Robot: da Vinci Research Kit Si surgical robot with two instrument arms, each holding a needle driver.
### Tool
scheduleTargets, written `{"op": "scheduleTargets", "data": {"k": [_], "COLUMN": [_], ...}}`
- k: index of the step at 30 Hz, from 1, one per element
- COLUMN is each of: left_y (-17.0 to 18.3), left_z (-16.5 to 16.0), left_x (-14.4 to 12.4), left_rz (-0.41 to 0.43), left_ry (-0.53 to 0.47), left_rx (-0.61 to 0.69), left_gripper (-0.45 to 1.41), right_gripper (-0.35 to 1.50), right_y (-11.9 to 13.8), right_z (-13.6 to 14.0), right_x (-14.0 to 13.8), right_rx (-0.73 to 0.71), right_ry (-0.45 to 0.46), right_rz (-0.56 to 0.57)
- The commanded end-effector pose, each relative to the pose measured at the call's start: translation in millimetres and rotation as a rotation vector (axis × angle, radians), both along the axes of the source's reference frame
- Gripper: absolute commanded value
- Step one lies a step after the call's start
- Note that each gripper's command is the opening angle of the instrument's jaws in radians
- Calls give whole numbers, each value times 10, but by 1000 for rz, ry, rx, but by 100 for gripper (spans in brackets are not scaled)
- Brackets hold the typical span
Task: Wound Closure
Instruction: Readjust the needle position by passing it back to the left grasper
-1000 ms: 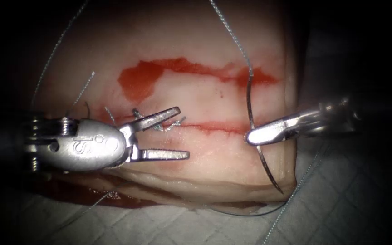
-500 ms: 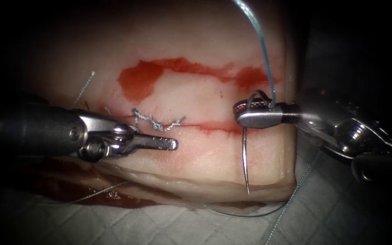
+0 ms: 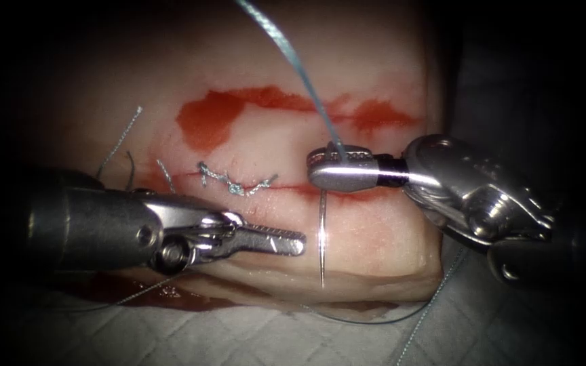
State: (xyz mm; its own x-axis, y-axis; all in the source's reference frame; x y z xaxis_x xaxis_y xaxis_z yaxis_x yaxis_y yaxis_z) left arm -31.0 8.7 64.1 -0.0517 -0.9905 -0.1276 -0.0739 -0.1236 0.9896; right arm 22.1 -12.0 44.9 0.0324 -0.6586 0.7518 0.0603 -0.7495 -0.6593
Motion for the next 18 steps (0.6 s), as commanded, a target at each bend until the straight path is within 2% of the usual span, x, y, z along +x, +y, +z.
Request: {"op": "scheduleTargets", "data": {"k": [1,7,15,16,18], "left_y": [1,4,5,5,4], "left_z": [4,1,-1,-1,-1], "left_x": [-5,-4,-3,-4,-3], "left_rz": [-1,-15,-40,-42,-49], "left_ry": [-1,5,19,17,27], "left_rx": [-1,7,10,16,29], "left_gripper": [39,41,6,-3,-40], "right_gripper": [-35,-35,-35,-35,-35], "right_y": [1,-6,-7,-7,-7], "right_z": [5,10,10,10,10], "right_x": [12,21,31,32,34], "right_rx": [-5,-7,-9,-8,-8], "right_ry": [2,-26,-41,-41,-44], "right_rz": [2,-4,3,4,9]}}
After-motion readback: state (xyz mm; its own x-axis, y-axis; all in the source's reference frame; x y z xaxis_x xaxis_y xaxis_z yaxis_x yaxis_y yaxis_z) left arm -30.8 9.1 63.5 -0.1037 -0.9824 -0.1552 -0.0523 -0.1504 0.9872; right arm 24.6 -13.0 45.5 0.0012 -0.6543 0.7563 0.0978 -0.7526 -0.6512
